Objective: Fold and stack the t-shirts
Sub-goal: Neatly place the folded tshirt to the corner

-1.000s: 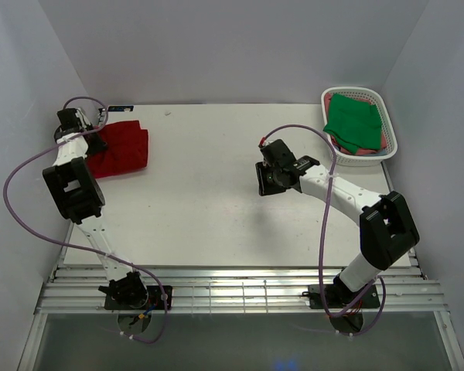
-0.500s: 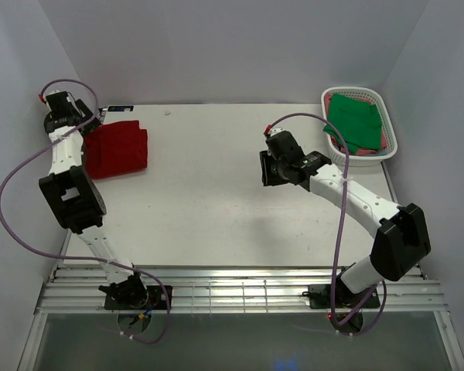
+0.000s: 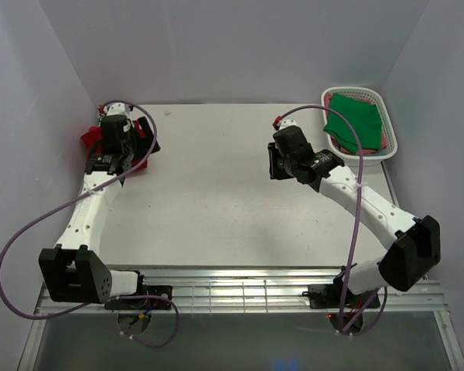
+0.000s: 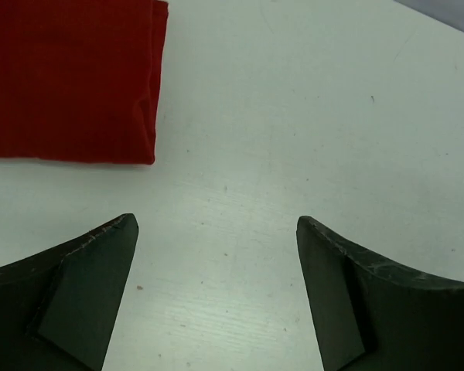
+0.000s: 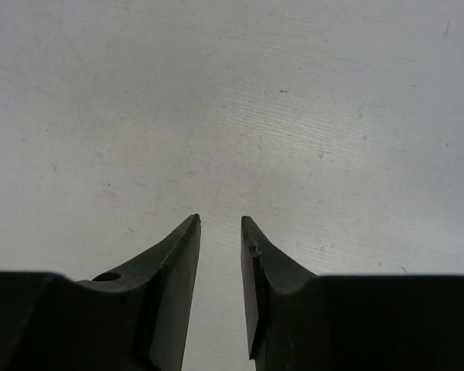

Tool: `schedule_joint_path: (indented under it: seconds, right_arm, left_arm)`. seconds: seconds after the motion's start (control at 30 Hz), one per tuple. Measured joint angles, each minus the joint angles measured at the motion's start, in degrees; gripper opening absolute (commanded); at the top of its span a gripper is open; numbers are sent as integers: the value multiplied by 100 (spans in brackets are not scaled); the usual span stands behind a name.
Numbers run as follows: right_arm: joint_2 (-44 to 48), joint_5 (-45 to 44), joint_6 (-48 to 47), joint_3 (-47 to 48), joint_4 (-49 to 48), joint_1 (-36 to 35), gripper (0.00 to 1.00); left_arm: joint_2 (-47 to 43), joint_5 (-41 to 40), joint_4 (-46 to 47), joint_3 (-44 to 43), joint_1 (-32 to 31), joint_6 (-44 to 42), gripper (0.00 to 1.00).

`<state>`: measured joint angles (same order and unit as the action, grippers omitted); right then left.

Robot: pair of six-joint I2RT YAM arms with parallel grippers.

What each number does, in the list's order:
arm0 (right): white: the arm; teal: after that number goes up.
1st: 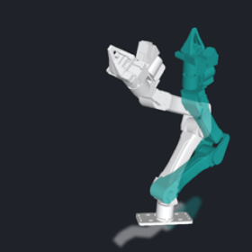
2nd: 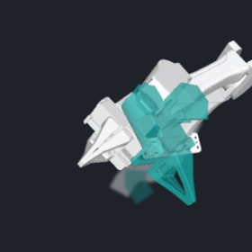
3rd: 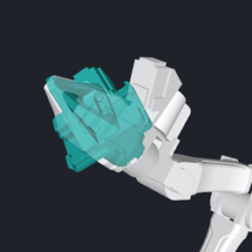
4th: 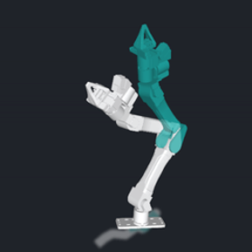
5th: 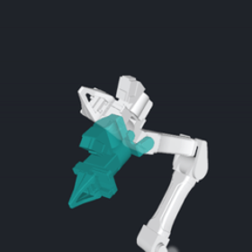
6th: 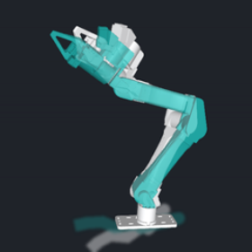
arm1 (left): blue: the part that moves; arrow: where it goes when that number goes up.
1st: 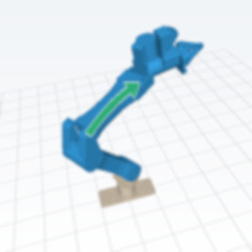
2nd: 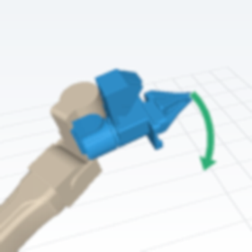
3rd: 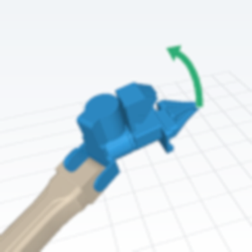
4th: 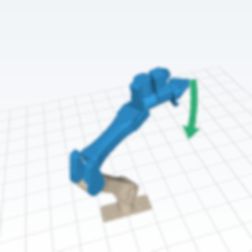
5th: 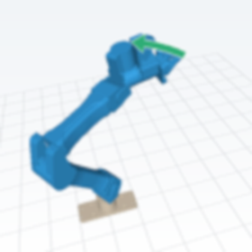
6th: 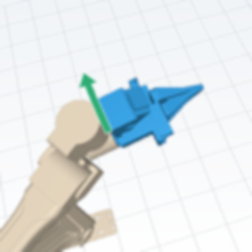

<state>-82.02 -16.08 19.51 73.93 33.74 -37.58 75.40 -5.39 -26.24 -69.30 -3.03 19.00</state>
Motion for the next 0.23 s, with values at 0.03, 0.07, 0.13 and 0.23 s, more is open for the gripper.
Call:
schedule_joint_path:
  seconds: [0.03, 0.07, 0.13, 0.23]
  right_arm:
    - [85, -24, 0, 0, 9, 0, 34]
    - [170, -42, 2, 0, 13, 0, 34]
    - [328, -72, 17, 0, 46, 0, 32]
    - [516, -76, 79, 0, 70, 0, 31]
  left_arm:
    - [-96, -22, -94, 85, 4, 15, 94]
    - [-199, -39, -186, 168, 9, 24, 93]
    - [-413, -61, -356, 275, 24, 55, 93]
    - [-866, -22, -474, 398, 20, 103, 90]
